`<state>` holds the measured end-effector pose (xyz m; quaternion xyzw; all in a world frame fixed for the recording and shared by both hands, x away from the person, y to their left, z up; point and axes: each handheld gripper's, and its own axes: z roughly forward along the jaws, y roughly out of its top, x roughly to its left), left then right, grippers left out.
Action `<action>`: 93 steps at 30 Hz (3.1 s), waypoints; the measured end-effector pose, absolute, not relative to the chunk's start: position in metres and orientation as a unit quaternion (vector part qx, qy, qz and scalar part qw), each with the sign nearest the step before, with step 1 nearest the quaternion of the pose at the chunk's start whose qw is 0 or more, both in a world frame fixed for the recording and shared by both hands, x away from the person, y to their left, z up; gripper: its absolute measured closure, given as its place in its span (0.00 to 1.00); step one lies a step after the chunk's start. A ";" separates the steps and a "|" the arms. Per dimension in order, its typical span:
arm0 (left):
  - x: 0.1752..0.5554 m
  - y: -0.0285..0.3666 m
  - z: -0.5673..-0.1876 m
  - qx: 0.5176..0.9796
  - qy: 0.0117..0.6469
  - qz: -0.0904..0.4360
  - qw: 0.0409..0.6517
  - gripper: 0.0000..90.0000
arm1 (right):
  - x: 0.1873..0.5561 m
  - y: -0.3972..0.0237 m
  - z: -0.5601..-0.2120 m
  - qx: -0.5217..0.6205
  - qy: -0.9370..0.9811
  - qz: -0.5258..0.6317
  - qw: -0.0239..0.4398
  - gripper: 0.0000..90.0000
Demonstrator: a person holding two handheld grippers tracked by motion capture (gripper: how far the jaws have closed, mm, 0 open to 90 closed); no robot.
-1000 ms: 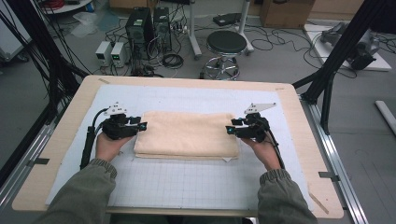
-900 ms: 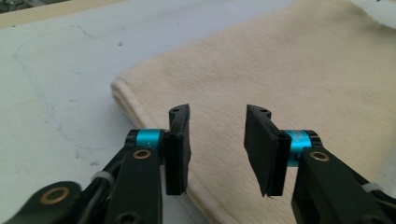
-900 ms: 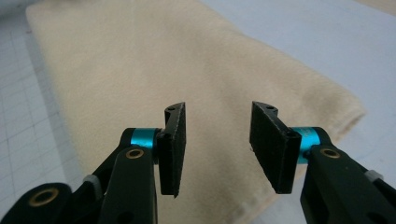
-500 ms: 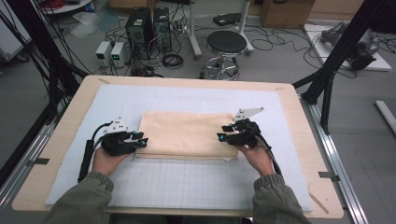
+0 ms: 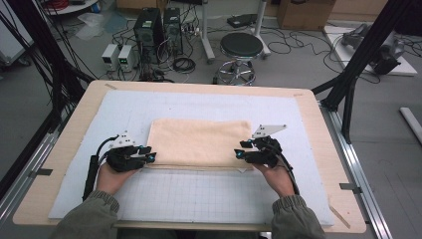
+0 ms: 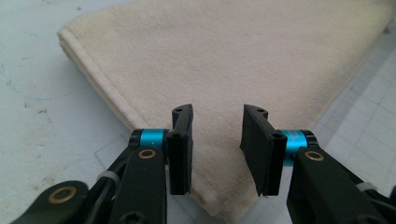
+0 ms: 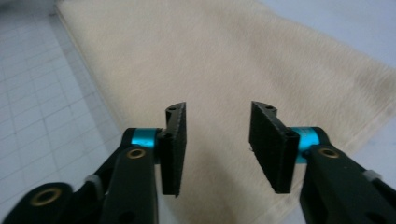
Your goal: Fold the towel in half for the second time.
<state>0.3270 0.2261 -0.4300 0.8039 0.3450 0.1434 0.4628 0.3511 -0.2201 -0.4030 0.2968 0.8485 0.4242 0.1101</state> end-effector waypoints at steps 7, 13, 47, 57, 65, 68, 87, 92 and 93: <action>0.317 0.222 -0.422 0.799 0.337 0.139 0.479 0.63 | 0.337 -0.225 -0.404 0.304 0.834 0.446 0.116 0.51; 0.309 0.224 -0.415 0.802 0.322 0.139 0.484 0.53 | 0.331 -0.231 -0.406 0.319 0.822 0.458 0.116 0.36; 0.263 0.256 -0.404 0.789 0.327 0.169 0.491 0.32 | 0.284 -0.264 -0.409 0.336 0.806 0.468 0.139 0.16; 0.250 0.260 -0.402 0.789 0.328 0.173 0.491 0.31 | 0.272 -0.273 -0.408 0.344 0.799 0.471 0.145 0.13; 0.240 0.264 -0.402 0.788 0.331 0.172 0.490 0.30 | 0.262 -0.283 -0.407 0.348 0.794 0.474 0.155 0.13; 0.236 0.265 -0.402 0.788 0.331 0.175 0.489 0.30 | 0.258 -0.285 -0.407 0.350 0.793 0.473 0.156 0.13; 0.216 0.282 -0.403 0.776 0.348 0.192 0.489 0.29 | 0.239 -0.300 -0.410 0.362 0.785 0.475 0.161 0.13; 0.209 0.287 -0.404 0.775 0.351 0.198 0.487 0.29 | 0.235 -0.300 -0.412 0.361 0.787 0.473 0.160 0.13; 0.209 0.287 -0.404 0.774 0.352 0.199 0.488 0.29 | 0.235 -0.300 -0.412 0.361 0.787 0.473 0.160 0.13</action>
